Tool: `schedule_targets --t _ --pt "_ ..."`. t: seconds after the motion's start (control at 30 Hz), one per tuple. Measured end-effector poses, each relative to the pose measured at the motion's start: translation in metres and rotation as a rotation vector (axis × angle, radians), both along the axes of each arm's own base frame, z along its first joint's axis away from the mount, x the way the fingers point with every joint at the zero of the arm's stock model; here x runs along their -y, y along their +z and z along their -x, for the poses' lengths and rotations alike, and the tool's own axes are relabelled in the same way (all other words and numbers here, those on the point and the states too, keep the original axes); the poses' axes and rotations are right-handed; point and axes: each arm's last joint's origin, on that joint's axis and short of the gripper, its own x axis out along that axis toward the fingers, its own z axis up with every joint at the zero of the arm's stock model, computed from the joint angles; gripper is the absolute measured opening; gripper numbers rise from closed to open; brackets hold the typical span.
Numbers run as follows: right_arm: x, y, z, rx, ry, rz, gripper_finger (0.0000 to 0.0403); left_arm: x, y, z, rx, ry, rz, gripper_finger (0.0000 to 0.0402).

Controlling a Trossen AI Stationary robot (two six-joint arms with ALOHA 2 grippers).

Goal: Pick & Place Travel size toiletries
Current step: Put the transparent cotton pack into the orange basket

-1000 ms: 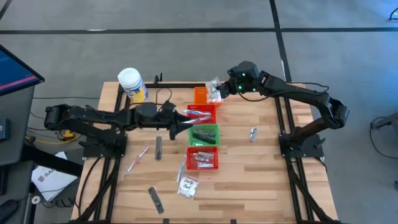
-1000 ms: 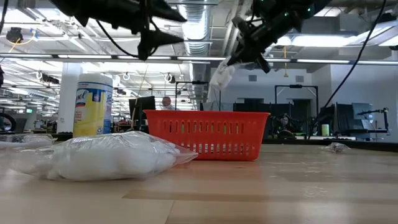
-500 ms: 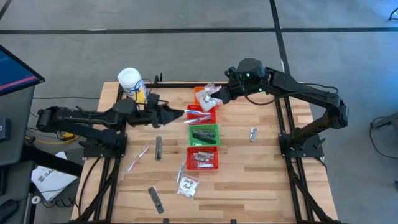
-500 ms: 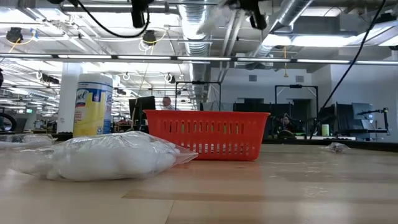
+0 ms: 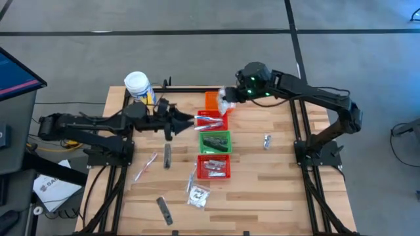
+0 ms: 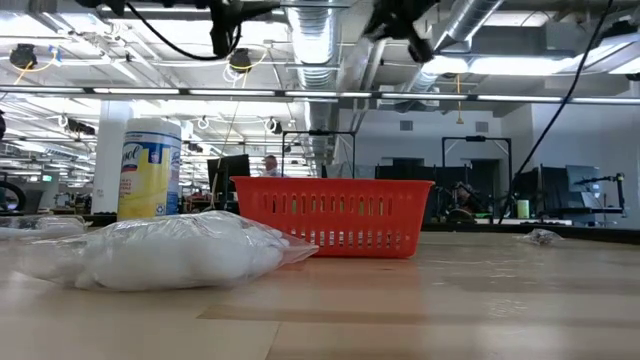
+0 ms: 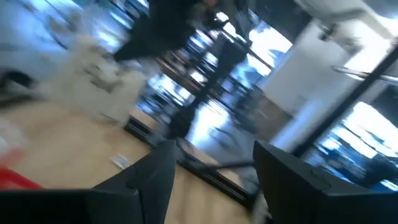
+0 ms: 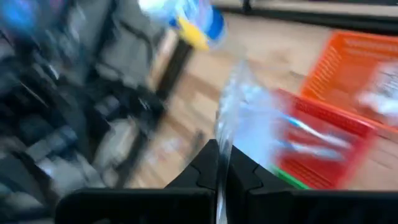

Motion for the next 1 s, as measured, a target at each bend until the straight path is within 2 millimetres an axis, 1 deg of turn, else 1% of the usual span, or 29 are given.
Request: schedule_targets --t 0.03,0.1,0.13,0.23,0.37,0.5,0.63,0.83,0.93,1.0 --pt "0.000 0.001 -0.006 0.031 -0.032 -0.009 0.0000 -0.003 0.001 0.002 0.004 0.018 -0.015 0.0209" --pt "0.002 -0.007 -0.013 0.024 -0.102 -0.021 0.0000 -0.005 0.003 0.003 0.014 0.008 -0.031 0.0209" --pt "0.001 -0.008 -0.022 0.060 -0.127 -0.009 0.0000 -0.006 0.003 0.004 0.014 -0.011 -0.046 0.0209" --pt "0.001 -0.016 -0.039 0.102 -0.158 -0.028 0.0000 -0.008 0.004 0.005 0.019 -0.051 -0.059 0.0209" --pt "0.002 -0.028 -0.051 0.092 -0.180 -0.046 0.0000 -0.014 0.003 0.005 0.007 -0.021 -0.068 0.0209" --pt "0.006 -0.037 -0.054 0.050 -0.198 -0.050 0.0000 -0.020 0.003 0.006 0.006 0.001 -0.105 0.0209" --pt "0.010 -0.040 -0.050 0.005 -0.271 -0.010 0.0000 -0.019 0.005 0.008 0.020 -0.045 -0.113 0.0209" --pt "0.018 -0.042 -0.042 -0.060 -0.382 0.053 0.0000 -0.019 0.000 0.008 -0.031 -0.064 -0.103 0.0209" --pt "0.022 -0.047 -0.039 -0.107 -0.416 0.070 0.0000 -0.021 0.000 0.008 -0.029 -0.055 -0.127 0.0209" --pt "0.025 -0.052 -0.041 -0.128 -0.425 0.071 0.0000 -0.021 0.000 0.008 -0.031 -0.055 -0.133 0.0209"
